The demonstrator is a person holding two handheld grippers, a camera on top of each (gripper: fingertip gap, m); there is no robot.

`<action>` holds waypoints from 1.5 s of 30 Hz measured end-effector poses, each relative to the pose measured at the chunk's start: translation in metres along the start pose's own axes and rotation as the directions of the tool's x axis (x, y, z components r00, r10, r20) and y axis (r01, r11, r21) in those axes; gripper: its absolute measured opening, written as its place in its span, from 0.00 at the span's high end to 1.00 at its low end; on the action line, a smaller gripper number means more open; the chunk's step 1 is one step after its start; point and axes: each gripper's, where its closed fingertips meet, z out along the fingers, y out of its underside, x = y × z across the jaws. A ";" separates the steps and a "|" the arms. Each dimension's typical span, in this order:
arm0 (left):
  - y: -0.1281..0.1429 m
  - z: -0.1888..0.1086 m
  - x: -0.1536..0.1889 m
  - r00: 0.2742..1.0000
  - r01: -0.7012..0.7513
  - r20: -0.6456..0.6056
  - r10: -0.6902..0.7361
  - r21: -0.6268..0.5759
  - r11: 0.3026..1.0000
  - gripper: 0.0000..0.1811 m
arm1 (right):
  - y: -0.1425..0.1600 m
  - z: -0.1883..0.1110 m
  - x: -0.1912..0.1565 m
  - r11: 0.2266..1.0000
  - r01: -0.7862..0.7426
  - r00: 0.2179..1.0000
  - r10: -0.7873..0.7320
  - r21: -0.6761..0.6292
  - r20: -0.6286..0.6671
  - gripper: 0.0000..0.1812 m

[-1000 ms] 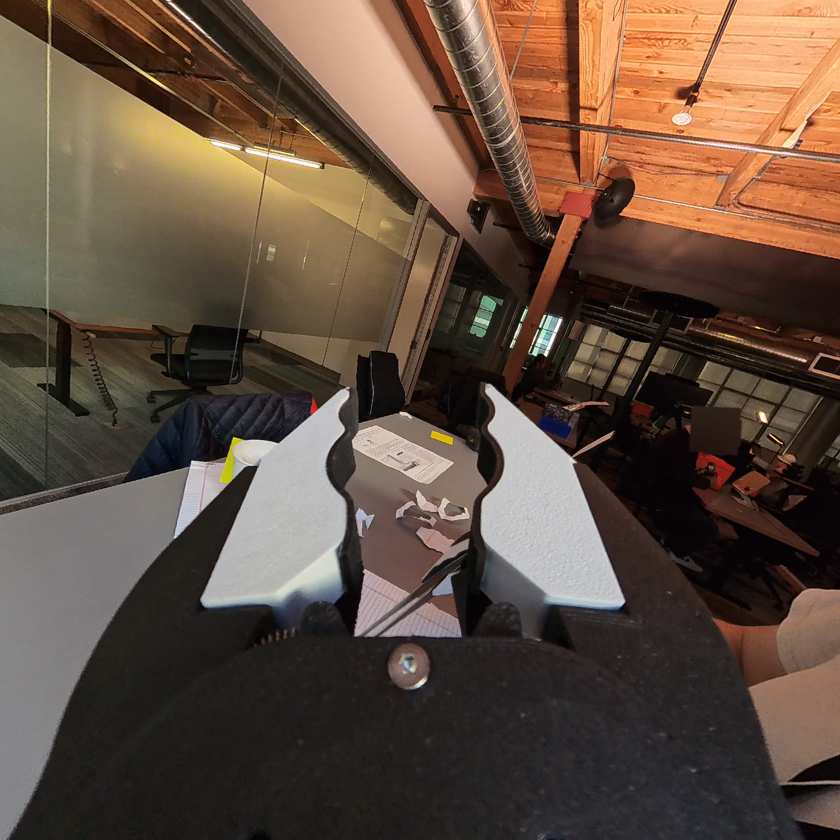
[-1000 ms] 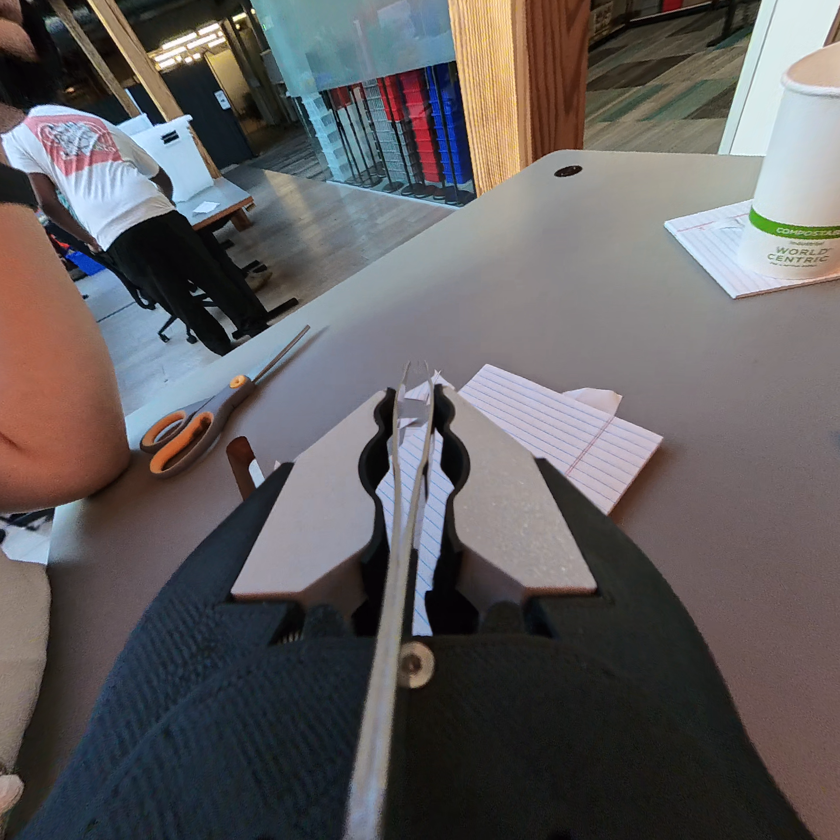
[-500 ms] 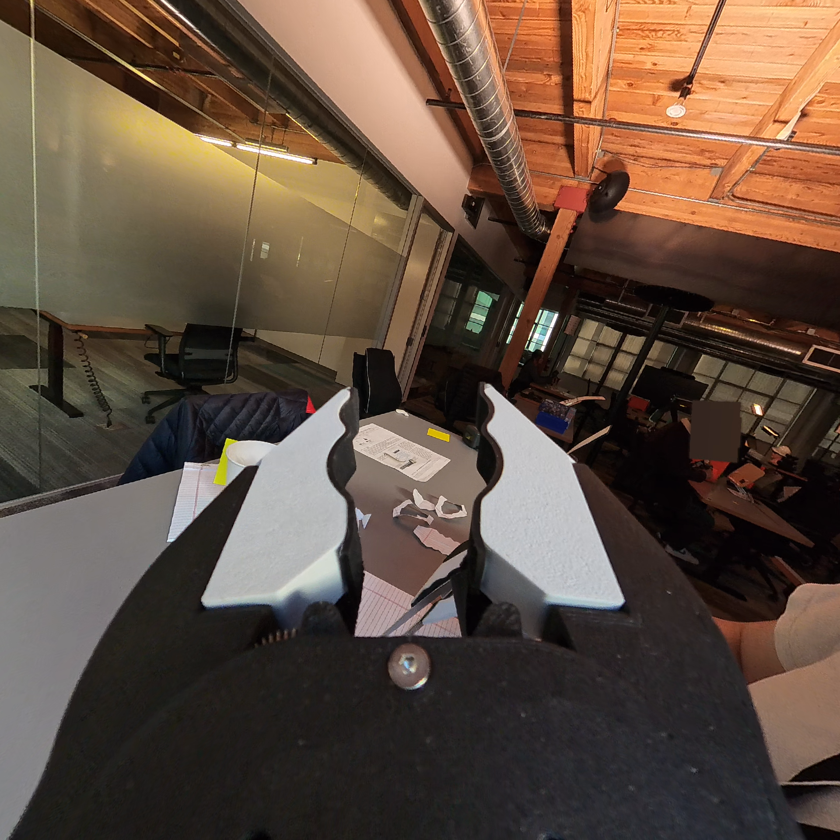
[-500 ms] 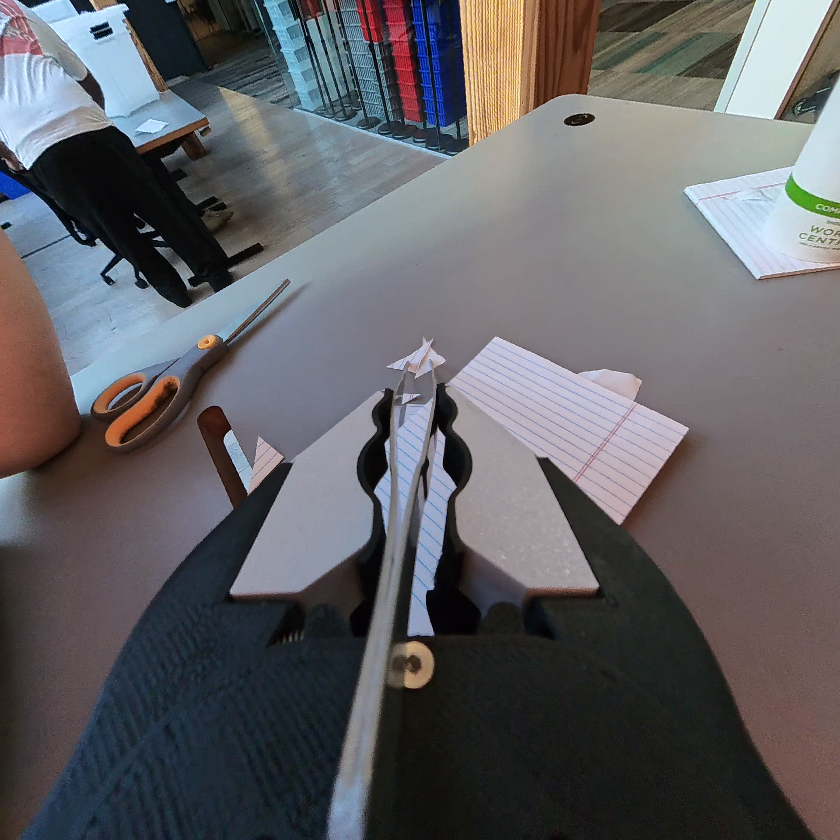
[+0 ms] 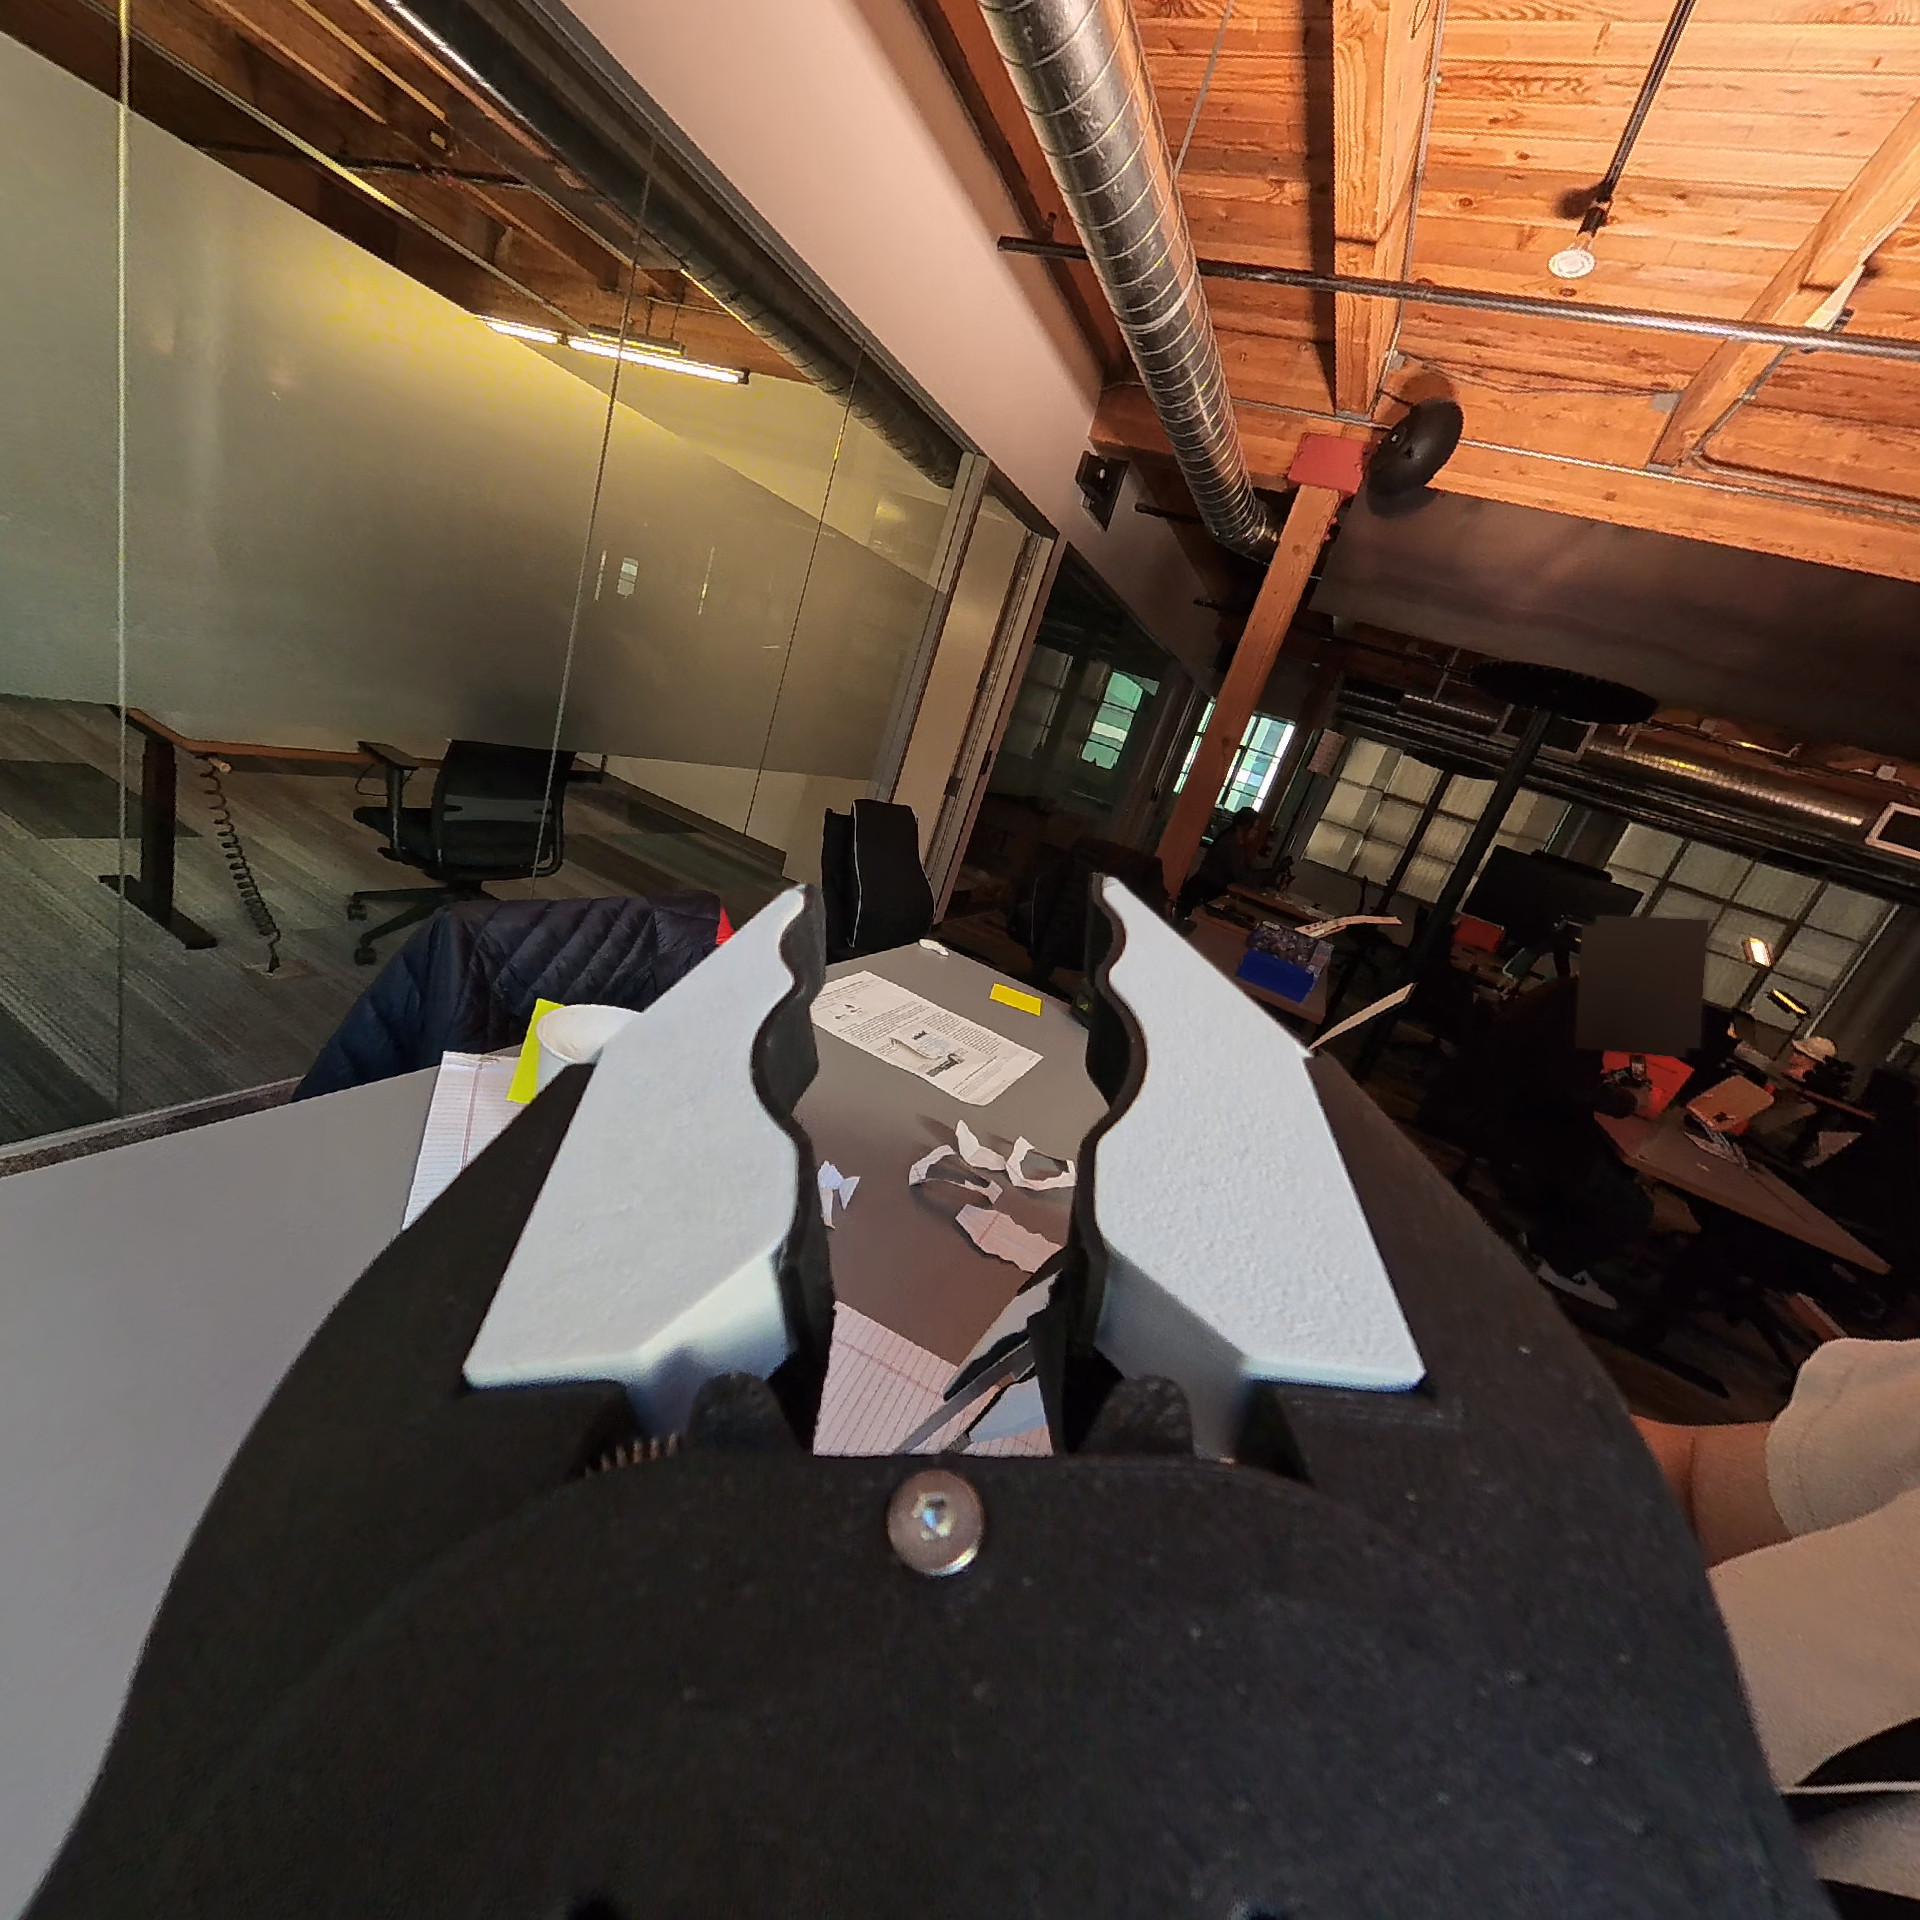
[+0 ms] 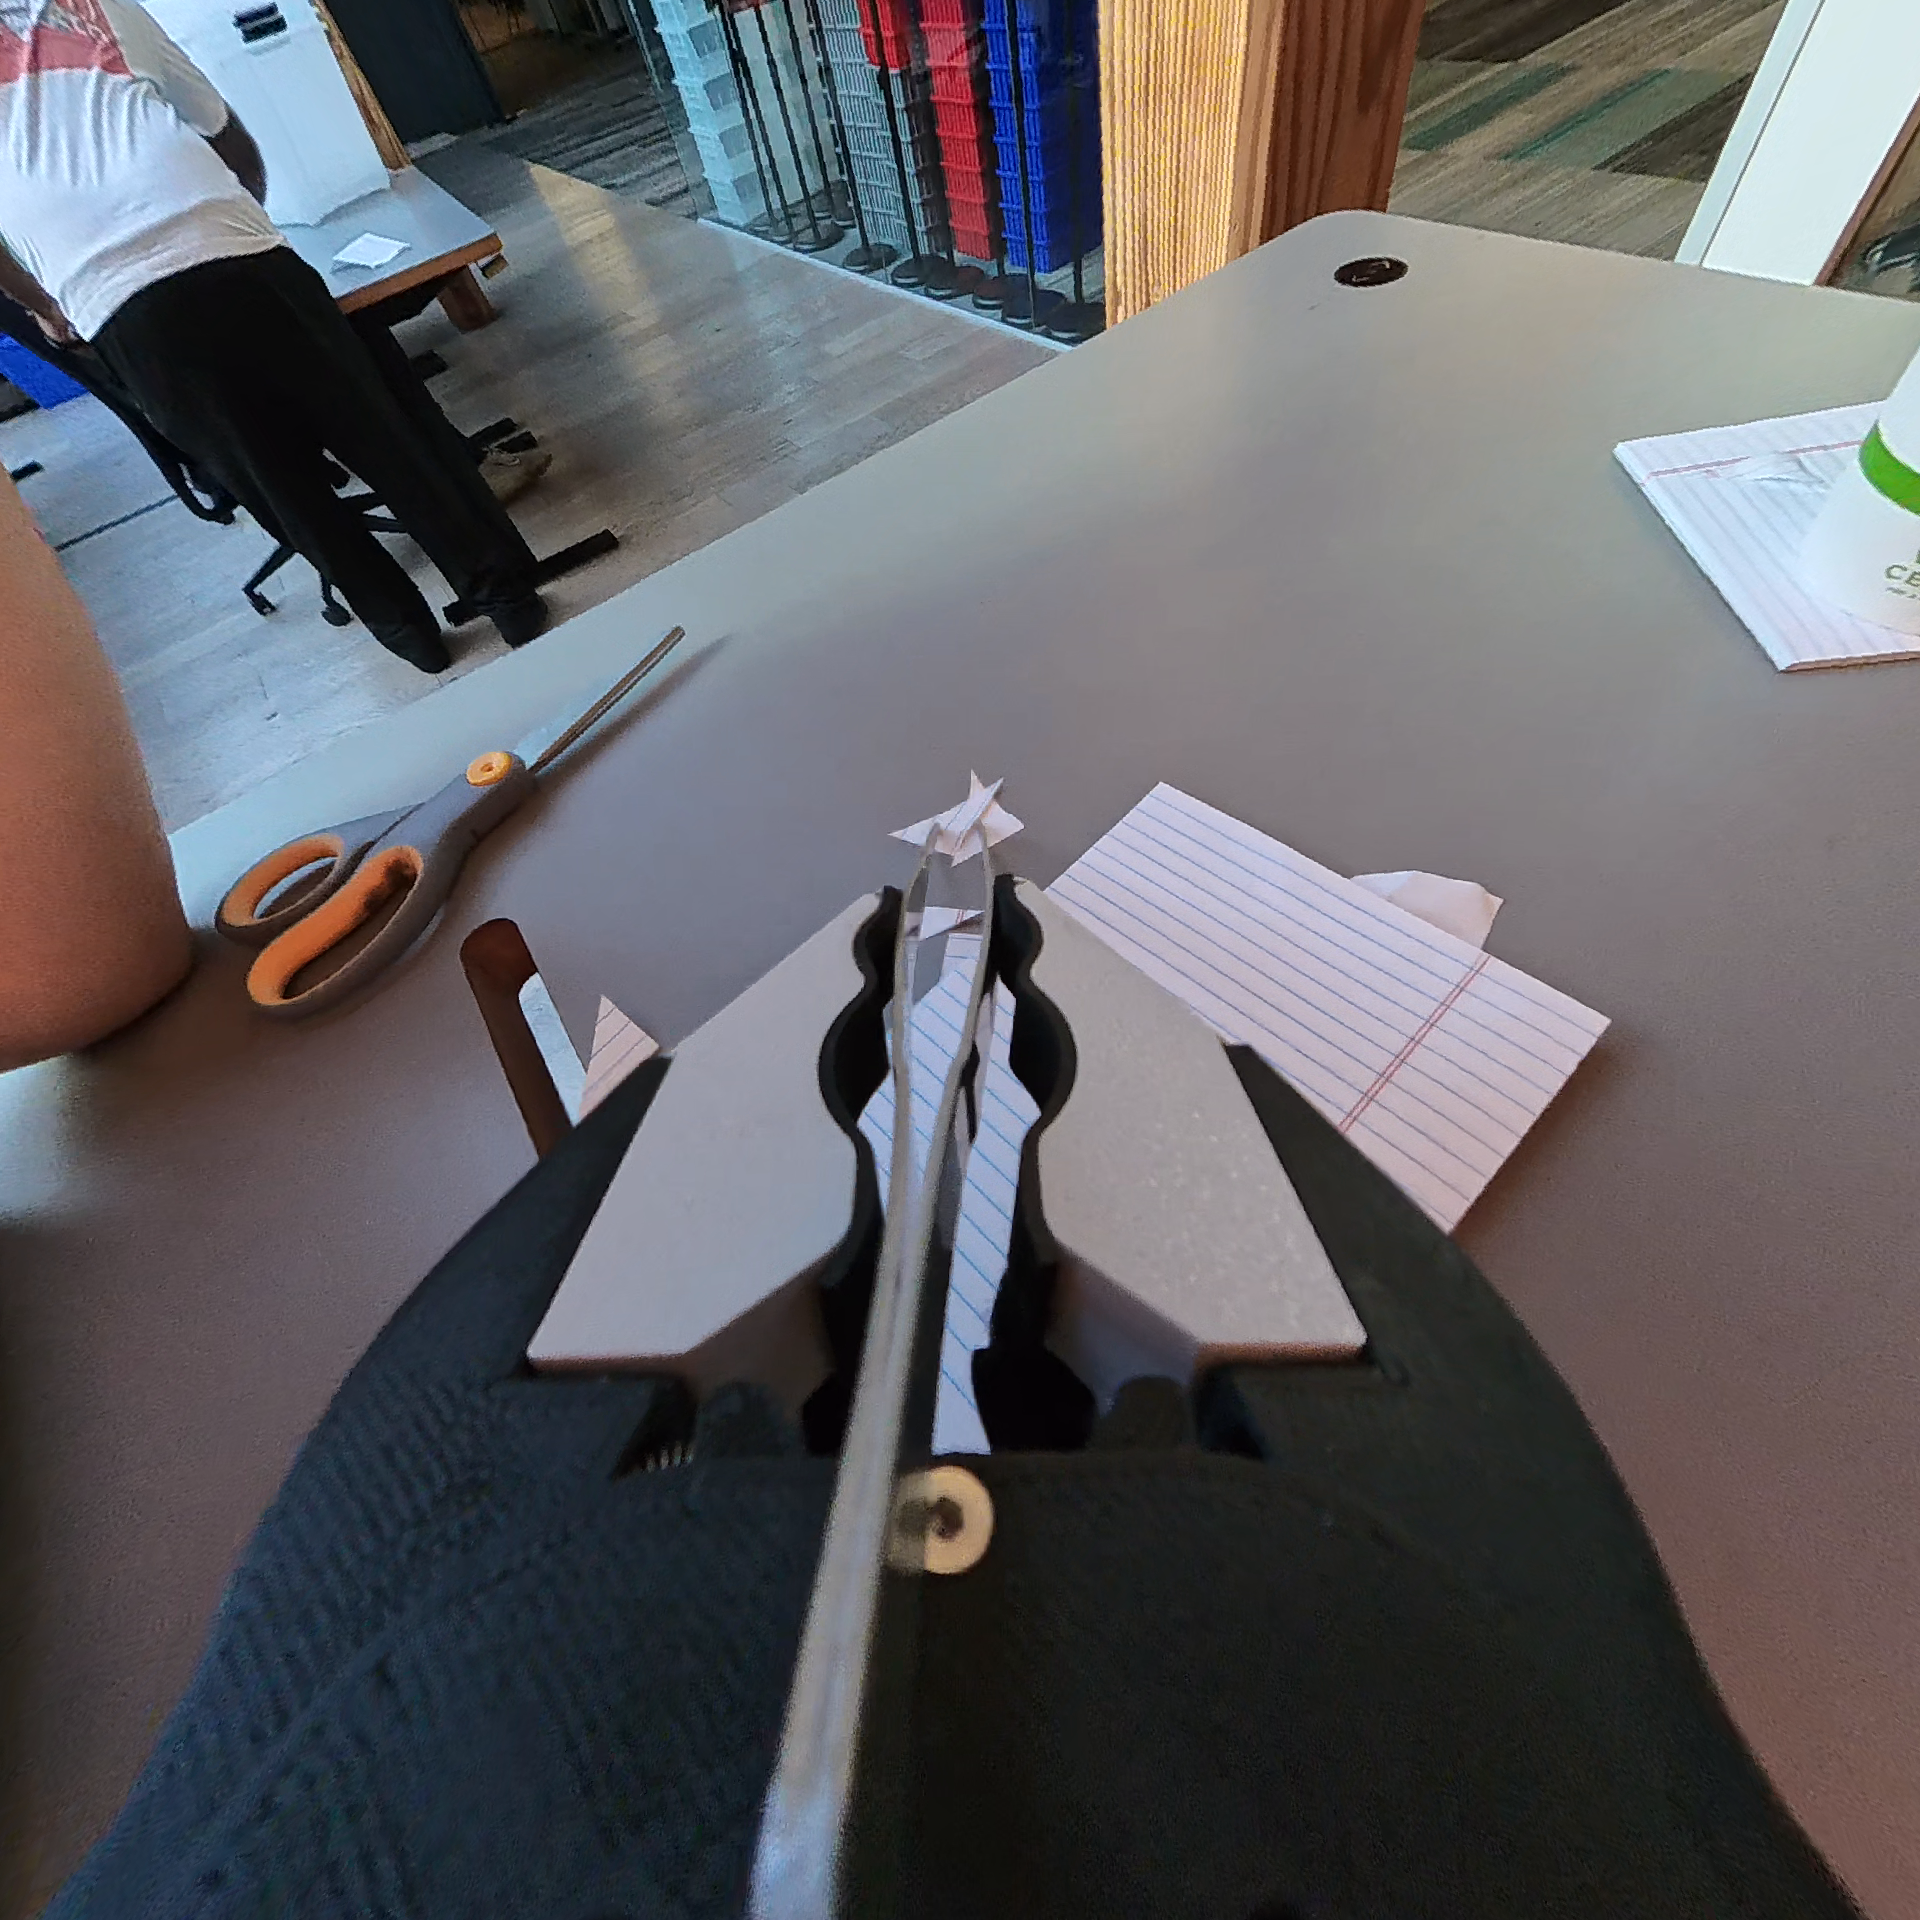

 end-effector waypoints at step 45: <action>0.010 0.003 -0.017 0.999 0.020 0.037 -0.018 -0.050 0.999 0.73 | -0.003 0.003 -0.015 0.996 0.082 0.996 -0.080 0.043 -0.027 0.92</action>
